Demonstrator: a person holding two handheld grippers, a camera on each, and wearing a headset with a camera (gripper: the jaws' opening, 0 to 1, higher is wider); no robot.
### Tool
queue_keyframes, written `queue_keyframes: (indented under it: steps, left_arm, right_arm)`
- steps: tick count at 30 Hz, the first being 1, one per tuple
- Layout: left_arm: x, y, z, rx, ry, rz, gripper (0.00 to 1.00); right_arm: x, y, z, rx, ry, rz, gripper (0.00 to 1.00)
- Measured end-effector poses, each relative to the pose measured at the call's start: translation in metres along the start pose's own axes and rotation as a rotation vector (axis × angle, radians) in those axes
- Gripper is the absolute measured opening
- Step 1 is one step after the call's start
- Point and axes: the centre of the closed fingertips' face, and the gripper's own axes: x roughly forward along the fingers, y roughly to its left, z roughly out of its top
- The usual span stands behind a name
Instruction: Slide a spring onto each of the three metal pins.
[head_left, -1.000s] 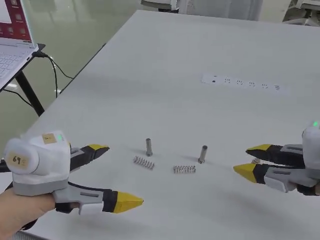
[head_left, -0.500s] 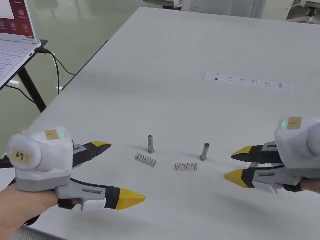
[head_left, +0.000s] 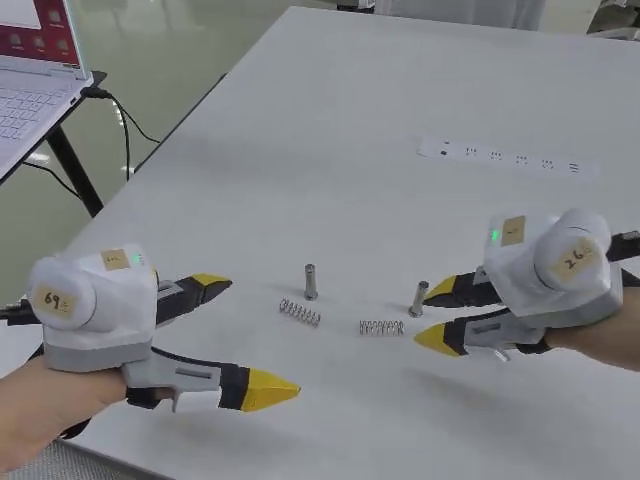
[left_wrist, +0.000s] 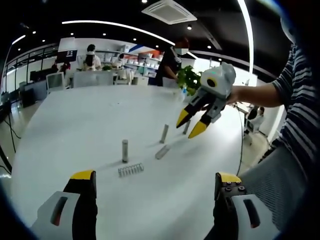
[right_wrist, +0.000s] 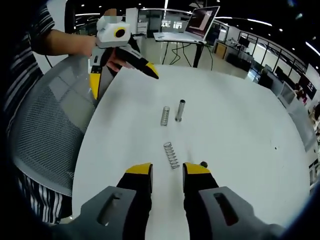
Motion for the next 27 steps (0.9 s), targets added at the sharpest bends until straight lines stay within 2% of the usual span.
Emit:
queue_keyframes:
  steps: [7, 10, 13, 19, 27]
  left_arm:
    - [0.001, -0.001, 0.002, 0.001, -0.004, 0.000, 0.96]
    - [0.000, -0.001, 0.002, 0.000, -0.006, 0.000, 0.96]
    - [-0.001, -0.001, 0.001, 0.001, -0.002, 0.000, 0.96]
    - [-0.004, 0.000, 0.000, -0.005, -0.002, 0.005, 0.96]
    - [-0.006, 0.000, -0.003, -0.009, 0.000, 0.006, 0.96]
  right_arm:
    - [0.019, 0.002, 0.002, -0.092, 0.034, 0.029, 0.18]
    - [0.026, 0.002, 0.004, -0.102, 0.034, 0.029, 0.18]
    - [0.035, 0.002, 0.004, -0.099, 0.041, 0.034, 0.17]
    - [0.049, -0.001, -0.007, -0.093, 0.084, 0.035, 0.15]
    - [0.059, -0.008, -0.012, -0.059, 0.104, 0.019, 0.14]
